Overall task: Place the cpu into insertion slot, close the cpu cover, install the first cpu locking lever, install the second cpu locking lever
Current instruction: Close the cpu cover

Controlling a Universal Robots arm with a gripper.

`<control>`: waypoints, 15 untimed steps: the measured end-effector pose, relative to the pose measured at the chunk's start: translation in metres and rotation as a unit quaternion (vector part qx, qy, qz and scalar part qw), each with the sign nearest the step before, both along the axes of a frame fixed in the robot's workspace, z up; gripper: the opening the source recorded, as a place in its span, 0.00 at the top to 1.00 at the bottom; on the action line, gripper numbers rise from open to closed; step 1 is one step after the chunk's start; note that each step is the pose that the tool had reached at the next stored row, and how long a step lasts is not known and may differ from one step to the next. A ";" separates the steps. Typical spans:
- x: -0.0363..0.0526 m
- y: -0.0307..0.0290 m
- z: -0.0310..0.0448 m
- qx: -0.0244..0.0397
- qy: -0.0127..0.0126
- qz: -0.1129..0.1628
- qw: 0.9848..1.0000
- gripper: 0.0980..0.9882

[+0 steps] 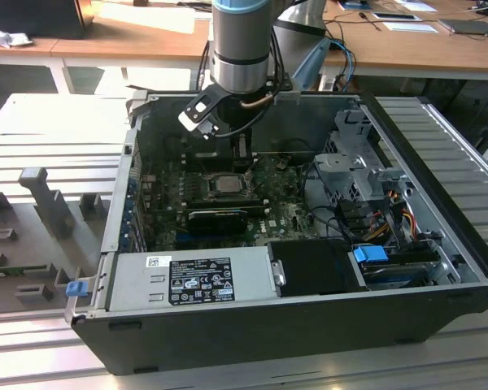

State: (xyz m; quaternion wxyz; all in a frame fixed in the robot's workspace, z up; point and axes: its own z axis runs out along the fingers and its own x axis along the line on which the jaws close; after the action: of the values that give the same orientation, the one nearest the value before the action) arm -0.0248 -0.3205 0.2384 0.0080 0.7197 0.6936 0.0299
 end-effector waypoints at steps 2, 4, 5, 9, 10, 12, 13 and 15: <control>0.0000 0.0000 0.0005 0.000 0.000 0.000 1.000 0.99; 0.0000 0.0000 0.0013 0.000 0.000 0.000 1.000 0.99; 0.0000 0.0000 0.0022 0.000 0.000 0.000 1.000 0.99; 0.0031 0.0000 0.0026 0.000 0.000 0.000 1.000 0.99; 0.0047 0.0000 0.0026 0.000 0.000 0.000 1.000 0.99; 0.0057 0.0002 0.0027 0.000 0.000 0.000 1.000 0.99; 0.0058 0.0003 0.0027 0.000 0.000 0.000 1.000 0.99; 0.0060 0.0008 0.0027 -0.001 0.000 0.000 1.000 0.99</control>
State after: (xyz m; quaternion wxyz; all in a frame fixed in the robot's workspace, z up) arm -0.0188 -0.3197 0.2412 0.0086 0.7196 0.6937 0.0292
